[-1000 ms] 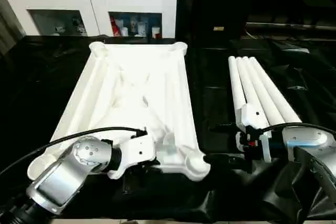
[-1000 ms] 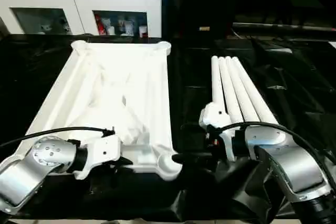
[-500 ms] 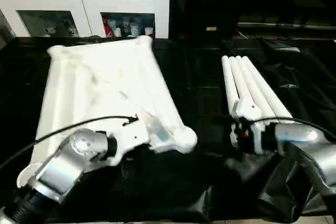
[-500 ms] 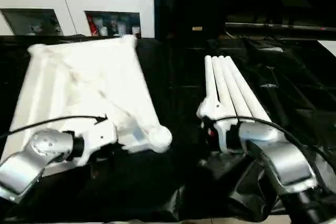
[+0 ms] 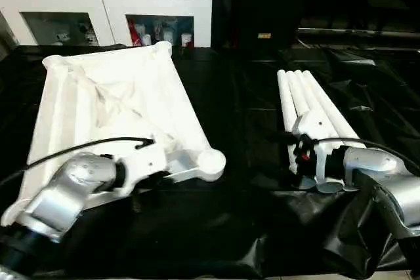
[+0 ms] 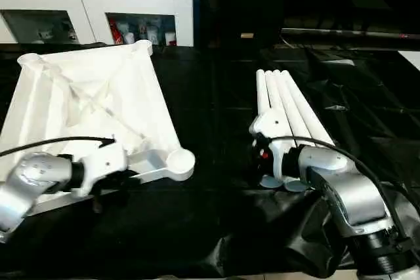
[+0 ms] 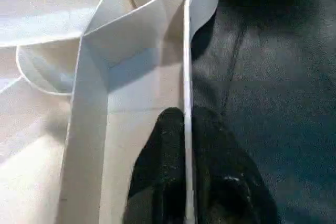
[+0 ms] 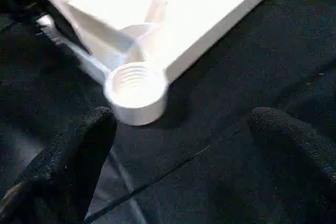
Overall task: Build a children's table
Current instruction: Move to table, then pick table leg
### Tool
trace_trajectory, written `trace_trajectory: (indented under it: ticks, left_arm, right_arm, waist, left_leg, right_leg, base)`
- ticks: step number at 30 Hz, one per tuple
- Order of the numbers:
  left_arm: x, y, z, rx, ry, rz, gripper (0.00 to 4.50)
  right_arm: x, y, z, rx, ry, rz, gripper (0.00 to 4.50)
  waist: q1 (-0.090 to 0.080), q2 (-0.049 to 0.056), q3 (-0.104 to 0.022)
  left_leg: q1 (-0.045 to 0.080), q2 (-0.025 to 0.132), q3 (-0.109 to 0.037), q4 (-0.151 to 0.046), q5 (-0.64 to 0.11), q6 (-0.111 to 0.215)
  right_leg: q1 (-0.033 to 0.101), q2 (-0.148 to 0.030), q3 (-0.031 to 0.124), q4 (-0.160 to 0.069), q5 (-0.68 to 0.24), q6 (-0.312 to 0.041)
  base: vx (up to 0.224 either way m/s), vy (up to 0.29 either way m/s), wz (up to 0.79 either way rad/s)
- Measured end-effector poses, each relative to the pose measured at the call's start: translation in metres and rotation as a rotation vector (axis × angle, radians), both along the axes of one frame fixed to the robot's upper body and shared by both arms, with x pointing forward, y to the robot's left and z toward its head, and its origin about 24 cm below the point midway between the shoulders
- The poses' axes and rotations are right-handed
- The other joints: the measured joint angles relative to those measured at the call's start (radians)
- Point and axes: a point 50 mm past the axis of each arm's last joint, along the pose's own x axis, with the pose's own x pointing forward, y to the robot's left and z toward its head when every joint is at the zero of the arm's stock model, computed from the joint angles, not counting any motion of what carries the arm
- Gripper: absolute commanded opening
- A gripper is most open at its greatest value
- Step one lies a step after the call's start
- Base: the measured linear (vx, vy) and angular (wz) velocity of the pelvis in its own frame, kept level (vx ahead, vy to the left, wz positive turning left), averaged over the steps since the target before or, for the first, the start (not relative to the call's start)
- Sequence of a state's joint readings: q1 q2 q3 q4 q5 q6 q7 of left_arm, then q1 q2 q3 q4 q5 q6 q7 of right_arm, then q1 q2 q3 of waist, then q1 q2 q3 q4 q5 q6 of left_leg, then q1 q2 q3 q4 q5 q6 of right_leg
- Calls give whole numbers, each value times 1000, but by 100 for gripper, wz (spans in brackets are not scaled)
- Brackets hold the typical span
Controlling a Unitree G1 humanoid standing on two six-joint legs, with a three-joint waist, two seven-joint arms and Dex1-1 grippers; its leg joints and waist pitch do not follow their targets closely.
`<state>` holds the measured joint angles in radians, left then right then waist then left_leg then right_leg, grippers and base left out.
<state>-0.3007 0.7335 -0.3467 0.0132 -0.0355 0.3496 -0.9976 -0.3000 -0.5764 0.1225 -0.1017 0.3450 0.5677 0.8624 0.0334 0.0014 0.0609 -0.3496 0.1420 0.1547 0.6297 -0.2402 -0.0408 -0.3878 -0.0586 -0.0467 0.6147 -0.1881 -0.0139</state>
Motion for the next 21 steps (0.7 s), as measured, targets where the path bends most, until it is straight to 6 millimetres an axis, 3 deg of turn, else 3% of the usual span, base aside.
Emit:
trace_trajectory:
  ticks: [8, 13, 21]
  left_arm:
    - [0, 7, 30, -164, 15, 42, 116]
    - [10, 10, 59, -231, -73, 66, 160]
    - [15, -13, 61, -319, -137, 99, 226]
  right_arm:
    - [26, -1, 16, 0, 12, -194, 450]
    - [57, -3, 14, -47, 80, -492, 450]
    - [73, -10, -1, -114, 205, -778, 450]
  waist:
    - [6, -1, 0]
    - [4, -2, 1]
    - [13, -6, 2]
  left_leg:
    - [0, 0, 2, 0, 1, -1]
    - [-2, 1, 2, 0, 3, -5]
    - [-7, 3, 7, -1, 6, -5]
  right_leg:
    - [-4, 0, 0, 1, 0, -1]
    - [-7, 0, 1, 5, 1, -2]
    - [-15, 0, 1, 8, 0, -2]
  base:
    - [0, 0, 0]
    - [0, 0, 0]
    - [0, 0, 0]
